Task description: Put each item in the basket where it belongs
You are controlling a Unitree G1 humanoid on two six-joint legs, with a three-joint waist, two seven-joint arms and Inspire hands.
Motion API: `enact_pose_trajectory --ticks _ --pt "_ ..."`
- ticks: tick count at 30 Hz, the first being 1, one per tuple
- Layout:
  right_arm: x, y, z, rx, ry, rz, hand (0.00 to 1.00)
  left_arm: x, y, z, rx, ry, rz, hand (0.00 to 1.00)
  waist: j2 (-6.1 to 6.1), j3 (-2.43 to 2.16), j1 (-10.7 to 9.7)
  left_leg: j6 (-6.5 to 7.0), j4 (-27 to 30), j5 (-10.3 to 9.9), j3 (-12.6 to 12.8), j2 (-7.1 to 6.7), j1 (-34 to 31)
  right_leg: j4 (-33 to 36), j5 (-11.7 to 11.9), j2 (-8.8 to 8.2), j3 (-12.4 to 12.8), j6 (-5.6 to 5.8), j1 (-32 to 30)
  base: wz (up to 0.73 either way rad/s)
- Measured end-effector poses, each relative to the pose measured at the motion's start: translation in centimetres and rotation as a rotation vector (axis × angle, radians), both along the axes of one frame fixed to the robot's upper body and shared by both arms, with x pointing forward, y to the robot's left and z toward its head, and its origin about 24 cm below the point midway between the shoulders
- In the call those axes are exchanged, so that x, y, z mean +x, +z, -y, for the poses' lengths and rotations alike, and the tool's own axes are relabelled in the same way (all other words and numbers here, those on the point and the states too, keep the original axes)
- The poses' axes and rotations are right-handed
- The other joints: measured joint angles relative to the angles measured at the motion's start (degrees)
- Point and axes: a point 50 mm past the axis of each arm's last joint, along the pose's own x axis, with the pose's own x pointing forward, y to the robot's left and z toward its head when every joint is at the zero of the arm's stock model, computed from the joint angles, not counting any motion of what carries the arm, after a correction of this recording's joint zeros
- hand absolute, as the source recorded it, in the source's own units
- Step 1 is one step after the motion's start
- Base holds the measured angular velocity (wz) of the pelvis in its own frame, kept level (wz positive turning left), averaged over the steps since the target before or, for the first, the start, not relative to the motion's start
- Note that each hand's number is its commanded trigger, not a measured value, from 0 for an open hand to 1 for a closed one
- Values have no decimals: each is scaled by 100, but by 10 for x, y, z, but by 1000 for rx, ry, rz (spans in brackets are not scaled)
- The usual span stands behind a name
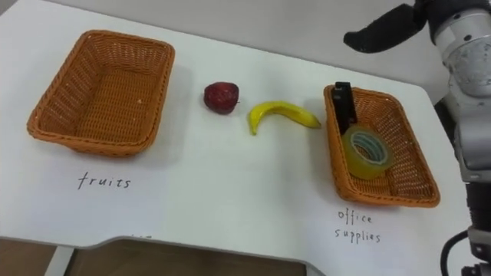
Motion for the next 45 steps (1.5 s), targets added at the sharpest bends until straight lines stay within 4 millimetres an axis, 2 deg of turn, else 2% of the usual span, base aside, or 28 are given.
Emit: enact_pose_trajectory --ticks 6,8,9,11,13,16,18,19,28,33,40,45 --pt "2 -6 -9 -27 38 -37 0 7 1 -1 0 -5 17 0 -46 13 60 0 70 0 -151 -22 -118 1 0 -3 -59 0 -24 12" --pt "3 -9 -11 -31 50 -53 0 11 1 -1 1 -12 25 0 -77 40 125 0 75 0 -159 -24 -138 1 0 -4 -80 0 -37 2" --pt "4 -12 -11 -34 50 -65 0 14 2 -1 2 -21 35 0 -124 34 155 0 99 0 -158 -23 -205 4 0 -6 -122 0 -94 0" --pt "6 -14 -13 -39 55 -77 0 18 2 -1 4 -44 41 0 -167 53 195 -1 168 -1 -157 -23 -324 11 0 -6 -120 0 -176 0" --pt "15 -21 -13 -47 47 -124 0 22 2 1 1 -72 43 0 -160 75 225 -1 224 -1 -153 -30 -393 1 1 -9 -116 -2 -215 0" --pt "18 -32 -13 -62 42 -169 0 29 3 0 6 -101 56 0 -157 82 388 -17 198 12 -152 -30 -462 1 1 -6 -131 -2 -290 -1" --pt "19 -38 -15 -73 53 -190 0 33 3 -1 13 -117 60 0 -158 109 431 -27 214 22 -174 -30 -500 -2 1 -2 -139 -2 -312 2" --pt "20 -41 -16 -77 53 -204 0 35 4 -2 20 -121 64 0 -167 102 475 -31 220 28 -176 -30 -547 7 1 -1 -140 -2 -360 4" --pt "29 -52 -26 -160 61 -262 0 57 8 -5 63 -171 105 0 -173 116 517 -38 380 76 -297 -47 -1118 11 22 -2 -292 -36 -811 8" --pt "29 -60 -31 -185 72 -286 0 62 7 -3 64 -197 101 0 -159 147 510 -37 377 76 -307 -53 -1141 0 22 -4 -295 -36 -827 1" --pt "32 -70 -26 -198 53 -339 0 72 9 -4 68 -203 121 0 -140 164 515 -37 377 76 -307 -53 -1212 -4 22 -4 -294 -36 -892 0" --pt "34 -72 -31 -227 65 -351 0 73 9 -3 63 -205 120 0 -126 175 503 -37 377 76 -286 -49 -1223 -5 22 -3 -286 -36 -904 -2"
